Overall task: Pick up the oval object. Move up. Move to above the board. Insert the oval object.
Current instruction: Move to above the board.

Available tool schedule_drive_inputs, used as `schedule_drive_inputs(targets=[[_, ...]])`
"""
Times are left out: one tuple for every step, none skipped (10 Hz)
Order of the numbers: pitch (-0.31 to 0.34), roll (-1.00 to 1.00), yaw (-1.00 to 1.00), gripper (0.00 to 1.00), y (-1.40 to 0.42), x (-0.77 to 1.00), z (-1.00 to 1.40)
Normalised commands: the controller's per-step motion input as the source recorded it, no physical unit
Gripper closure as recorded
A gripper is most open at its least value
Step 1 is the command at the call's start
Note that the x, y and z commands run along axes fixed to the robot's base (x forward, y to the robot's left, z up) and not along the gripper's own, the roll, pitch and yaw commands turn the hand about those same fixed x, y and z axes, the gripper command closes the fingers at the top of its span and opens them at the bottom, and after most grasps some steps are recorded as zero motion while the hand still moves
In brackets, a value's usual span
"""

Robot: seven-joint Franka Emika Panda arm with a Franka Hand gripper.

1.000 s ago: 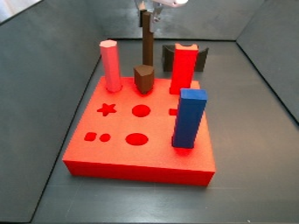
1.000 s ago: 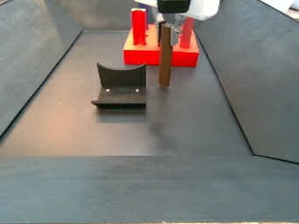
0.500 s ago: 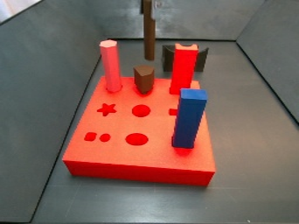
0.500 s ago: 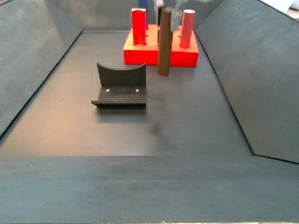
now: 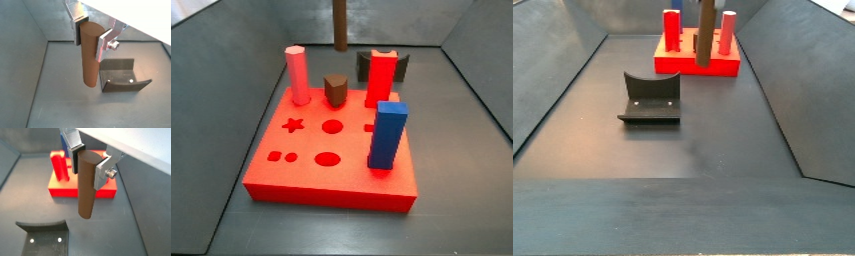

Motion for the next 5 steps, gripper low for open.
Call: schedule_drive_inputs(targets=[[-0.049,-0.14,0.05,1.00,-0.06,-0.14,1.00],[-0.004,-0.12,0.04,1.00,-0.05,-0.12,1.00],[0.029,-0.09,0.03,1.00,-0.04,-0.08,0.87],[0.045,-0.08,0.03,1.00,-0.03,-0.05,0.74],[0.082,-0.07,0.02,1.00,-0.02,0.00,0.43]])
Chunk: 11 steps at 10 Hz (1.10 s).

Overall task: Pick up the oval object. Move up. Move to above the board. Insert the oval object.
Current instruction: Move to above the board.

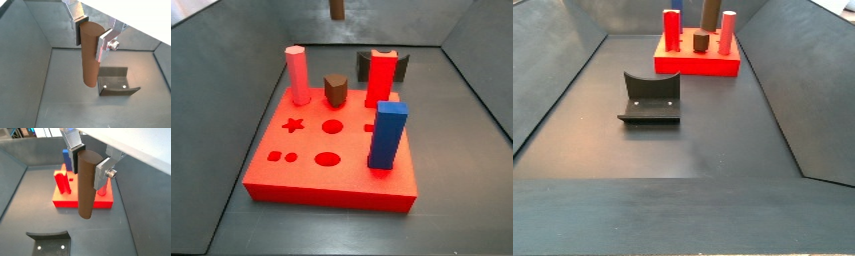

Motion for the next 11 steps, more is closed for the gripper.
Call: schedule_drive_inputs(targets=[[0.093,-0.07,0.02,1.00,-0.02,0.01,0.31],[0.159,0.10,1.00,1.00,-1.00,0.11,0.05],[0.155,0.10,1.00,1.00,-1.00,0.12,0.04],[0.170,0.12,1.00,1.00,-1.00,0.13,0.04],[0.188,0.11,1.00,1.00,-1.00,0.14,0.04],[0.218,0.12,1.00,1.00,-1.00,0.16,0.04],[0.243,0.12,1.00,1.00,-1.00,0.17,0.05],[0.278,0.14,1.00,1.00,-1.00,0.20,0.05],[0.299,0.15,1.00,1.00,-1.00,0.22,0.05],[0.328,0.19,0.89,1.00,-0.65,0.19,0.04],[0.293,0.18,0.73,1.00,-0.50,0.16,0.04]])
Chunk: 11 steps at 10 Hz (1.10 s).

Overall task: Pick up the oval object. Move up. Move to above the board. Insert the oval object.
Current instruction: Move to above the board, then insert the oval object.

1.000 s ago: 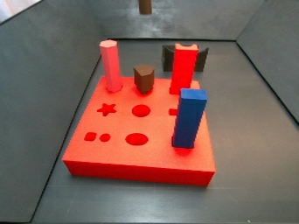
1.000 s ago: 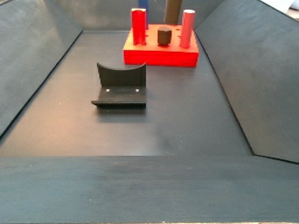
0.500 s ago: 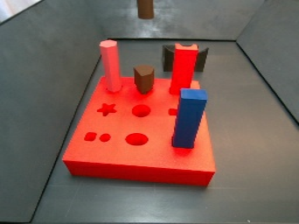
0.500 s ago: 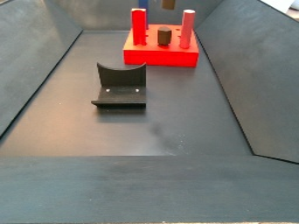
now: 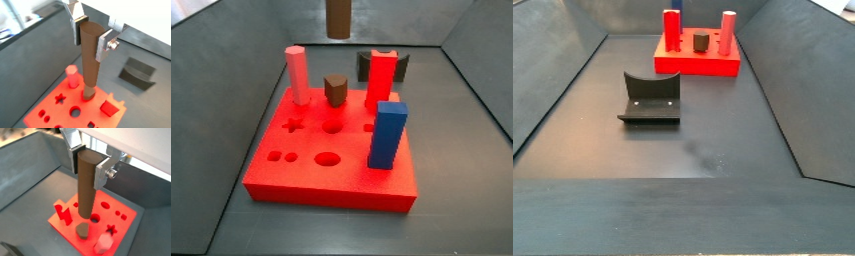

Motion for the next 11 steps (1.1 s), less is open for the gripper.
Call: schedule_drive_inputs(targets=[[0.204,0.15,0.41,1.00,-0.27,0.11,0.03],[0.161,0.13,0.30,1.00,-0.19,0.09,0.02],[0.016,0.00,0.00,1.00,0.00,0.00,0.00],[0.000,0.09,0.10,1.00,-0.34,0.12,-0.09],[-0.060,0.15,0.01,1.00,-0.86,0.00,-0.38],[-0.241,0.00,0.00,1.00,-1.00,-0.18,-0.53],[-0.304,-0.04,-0.21,1.00,-0.98,-0.18,-0.58],[-0.373,-0.05,-0.50,1.00,-0.65,-0.15,-0.56],[-0.363,-0.03,-0.47,1.00,-0.66,-0.09,-0.59],[-0.287,0.00,-0.25,1.00,-0.70,0.13,-0.79],[0.043,0.06,-0.10,1.00,-0.59,0.43,-0.70]])
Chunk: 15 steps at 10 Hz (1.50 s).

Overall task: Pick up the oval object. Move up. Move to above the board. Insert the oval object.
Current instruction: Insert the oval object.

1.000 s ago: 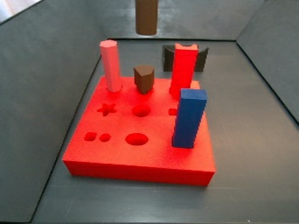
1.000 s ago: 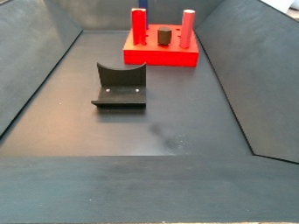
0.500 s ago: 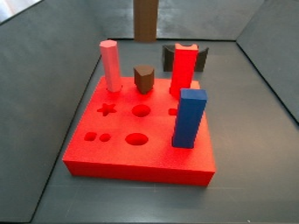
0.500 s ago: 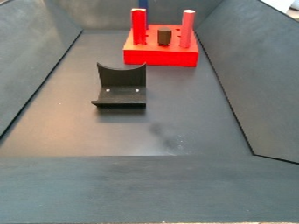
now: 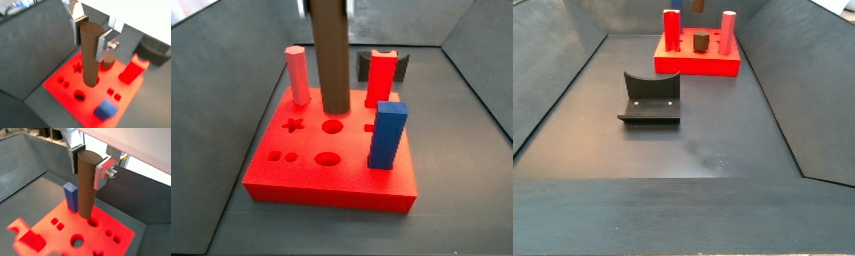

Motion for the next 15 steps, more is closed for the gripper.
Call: schedule_drive_inputs(targets=[[0.480,0.15,0.00,1.00,-0.40,0.46,-0.15],[0.500,0.10,0.00,1.00,-0.34,0.35,0.00],[0.484,0.00,-0.19,1.00,-0.15,0.21,-0.15],[0.310,0.00,-0.27,1.00,-0.05,0.00,-0.25],[0.031,0.00,-0.02,1.00,-0.01,0.00,-0.11],[0.000,0.00,0.00,1.00,0.00,0.00,-0.02],[0.197,0.03,-0.14,1.00,0.05,-0.36,-0.30],[0.050,0.01,-0.38,1.00,-0.01,-0.63,-0.35],[-0.004,0.00,-0.31,1.00,-0.02,-0.46,-0.23],[-0.070,0.00,-0.12,1.00,0.00,-0.01,-0.14],[-0.074,-0.03,-0.04,1.00,0.00,0.10,-0.21],[-0.067,-0.06,-0.05,1.00,0.00,0.14,-0.25],[0.000,0.00,0.00,1.00,0.00,0.14,-0.39],[0.000,0.00,0.00,1.00,0.00,0.06,-0.39],[-0.004,0.00,0.00,1.00,0.00,0.00,-0.31]])
